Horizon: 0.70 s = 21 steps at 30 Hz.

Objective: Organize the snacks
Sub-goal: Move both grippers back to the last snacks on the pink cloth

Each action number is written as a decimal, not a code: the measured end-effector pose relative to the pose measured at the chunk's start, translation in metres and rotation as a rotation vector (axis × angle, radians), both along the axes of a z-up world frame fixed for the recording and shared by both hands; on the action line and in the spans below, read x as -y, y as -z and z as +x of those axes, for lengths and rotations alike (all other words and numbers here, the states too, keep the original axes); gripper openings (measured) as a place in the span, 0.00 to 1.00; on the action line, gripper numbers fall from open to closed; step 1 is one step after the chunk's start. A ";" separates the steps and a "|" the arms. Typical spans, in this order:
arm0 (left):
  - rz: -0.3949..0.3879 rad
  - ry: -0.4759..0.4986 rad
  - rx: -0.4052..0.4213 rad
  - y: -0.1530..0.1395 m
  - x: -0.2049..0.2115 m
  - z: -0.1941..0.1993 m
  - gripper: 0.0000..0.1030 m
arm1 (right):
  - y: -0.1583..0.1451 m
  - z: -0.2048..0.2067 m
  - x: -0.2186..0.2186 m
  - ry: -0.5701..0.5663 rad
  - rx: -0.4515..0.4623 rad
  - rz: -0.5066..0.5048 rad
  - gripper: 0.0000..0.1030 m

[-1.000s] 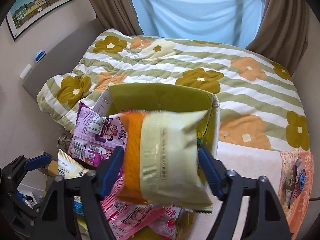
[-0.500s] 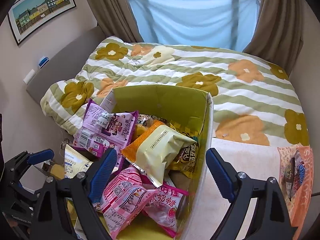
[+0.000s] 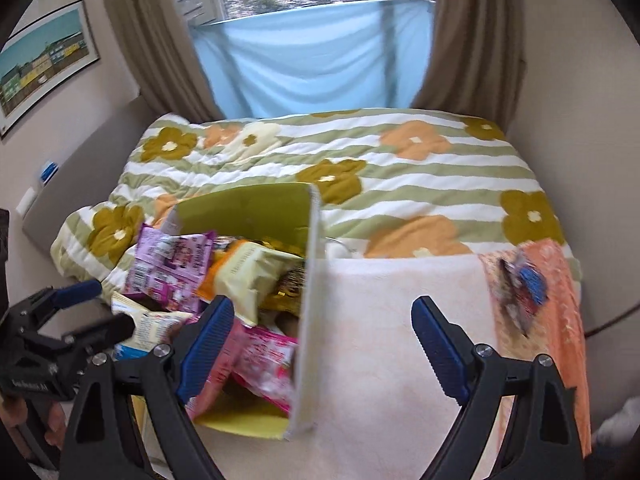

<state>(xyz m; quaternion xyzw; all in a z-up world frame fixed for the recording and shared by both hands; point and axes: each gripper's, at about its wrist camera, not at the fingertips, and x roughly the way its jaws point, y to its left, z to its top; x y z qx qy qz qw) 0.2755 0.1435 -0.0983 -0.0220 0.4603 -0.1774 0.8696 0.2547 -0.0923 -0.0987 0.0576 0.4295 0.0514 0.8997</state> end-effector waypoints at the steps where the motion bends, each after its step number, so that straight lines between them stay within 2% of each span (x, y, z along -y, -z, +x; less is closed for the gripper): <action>1: 0.000 0.021 0.006 -0.002 0.011 0.001 0.99 | 0.001 -0.005 0.008 0.020 -0.004 -0.005 0.86; 8: 0.009 0.138 0.033 -0.011 0.083 0.003 0.99 | 0.016 -0.045 0.082 0.185 -0.037 0.004 0.86; 13: 0.034 0.247 0.042 -0.014 0.154 0.013 0.99 | 0.026 -0.069 0.135 0.265 -0.079 -0.004 0.86; 17: 0.065 0.341 0.048 -0.016 0.215 0.025 0.99 | 0.033 -0.089 0.171 0.317 -0.094 -0.055 0.86; 21: 0.077 0.455 0.018 -0.009 0.278 0.037 0.99 | 0.044 -0.104 0.203 0.374 -0.101 -0.038 0.86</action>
